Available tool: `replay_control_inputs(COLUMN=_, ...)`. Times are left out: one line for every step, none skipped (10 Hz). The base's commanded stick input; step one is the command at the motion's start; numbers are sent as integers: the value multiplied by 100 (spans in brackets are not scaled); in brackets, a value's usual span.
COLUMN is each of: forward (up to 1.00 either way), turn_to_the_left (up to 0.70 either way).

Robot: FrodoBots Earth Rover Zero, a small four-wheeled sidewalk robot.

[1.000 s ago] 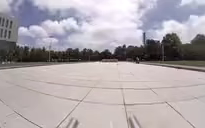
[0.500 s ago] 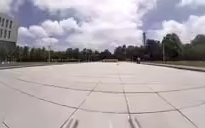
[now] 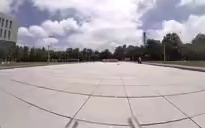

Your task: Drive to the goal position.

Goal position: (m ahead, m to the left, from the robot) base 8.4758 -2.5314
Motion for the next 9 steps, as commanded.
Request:
replay_control_inputs(forward=50, turn_to_the_left=0)
replay_control_inputs(forward=50, turn_to_the_left=0)
replay_control_inputs(forward=50, turn_to_the_left=0)
replay_control_inputs(forward=50, turn_to_the_left=0)
replay_control_inputs(forward=50, turn_to_the_left=0)
replay_control_inputs(forward=50, turn_to_the_left=0)
replay_control_inputs(forward=50, turn_to_the_left=0)
replay_control_inputs(forward=50, turn_to_the_left=0)
replay_control_inputs(forward=50, turn_to_the_left=0)
